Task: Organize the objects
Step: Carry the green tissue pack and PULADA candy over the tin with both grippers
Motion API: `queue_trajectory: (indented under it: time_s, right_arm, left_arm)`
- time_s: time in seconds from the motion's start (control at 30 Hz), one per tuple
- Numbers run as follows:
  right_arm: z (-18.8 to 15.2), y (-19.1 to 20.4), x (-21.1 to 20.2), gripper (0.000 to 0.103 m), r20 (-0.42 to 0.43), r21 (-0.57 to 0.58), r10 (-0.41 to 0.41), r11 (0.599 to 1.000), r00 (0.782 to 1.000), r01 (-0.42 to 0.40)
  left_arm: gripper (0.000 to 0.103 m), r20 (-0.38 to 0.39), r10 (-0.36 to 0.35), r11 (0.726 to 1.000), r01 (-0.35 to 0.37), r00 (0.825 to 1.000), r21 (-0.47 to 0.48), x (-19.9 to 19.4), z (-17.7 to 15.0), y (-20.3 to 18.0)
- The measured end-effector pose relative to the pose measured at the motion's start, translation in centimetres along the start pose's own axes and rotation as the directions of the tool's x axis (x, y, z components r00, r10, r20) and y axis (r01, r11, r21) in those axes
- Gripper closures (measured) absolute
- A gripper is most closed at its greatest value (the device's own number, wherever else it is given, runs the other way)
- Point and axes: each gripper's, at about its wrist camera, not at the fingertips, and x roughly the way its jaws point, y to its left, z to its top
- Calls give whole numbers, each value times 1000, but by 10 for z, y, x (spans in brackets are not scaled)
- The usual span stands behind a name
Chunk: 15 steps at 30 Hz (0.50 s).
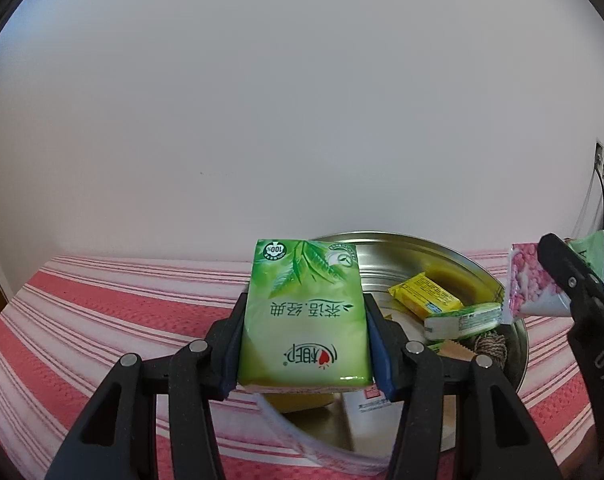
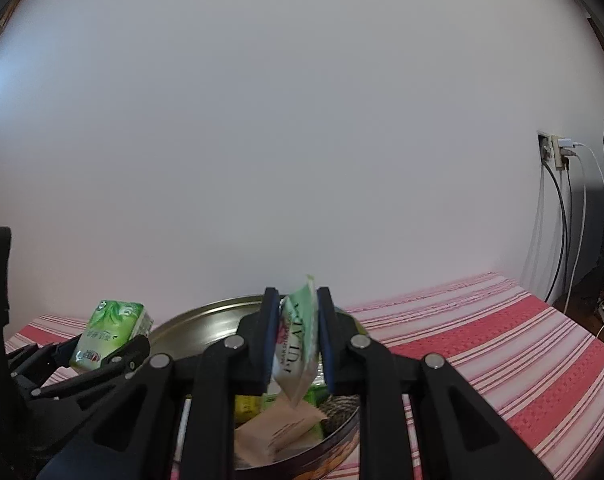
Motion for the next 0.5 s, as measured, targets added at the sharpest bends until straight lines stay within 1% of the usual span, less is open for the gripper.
queue_trajectory:
  time_s: [0.07, 0.17, 0.2, 0.3, 0.37, 0.5]
  right_arm:
    - [-1, 2, -3, 85, -7, -8, -14, 1000, 1000, 14]
    - [3, 1, 8, 85, -21, -12, -32, 999, 999, 32]
    - [4, 10, 6, 85, -26, -12, -34, 999, 999, 34]
    - [4, 16, 11, 85, -49, -10, -48, 999, 998, 47]
    - [-5, 10, 24, 85, -53, -12, -60, 998, 997, 59]
    - [-4, 5, 38, 85, -74, 1, -67, 998, 995, 67]
  left_arm:
    - [49, -15, -8, 1000, 8, 1000, -4, 5, 0, -3]
    - [49, -30, -13, 1000, 13, 999, -1, 13, 1, -8]
    - [49, -35, -14, 1000, 14, 999, 3, 14, 1, -9]
    - [49, -48, -16, 1000, 16, 999, 10, 20, 1, -13]
    - [49, -53, -14, 1000, 15, 998, 19, 23, 0, -15]
    - [49, -79, -17, 1000, 18, 997, 12, 32, -1, -14]
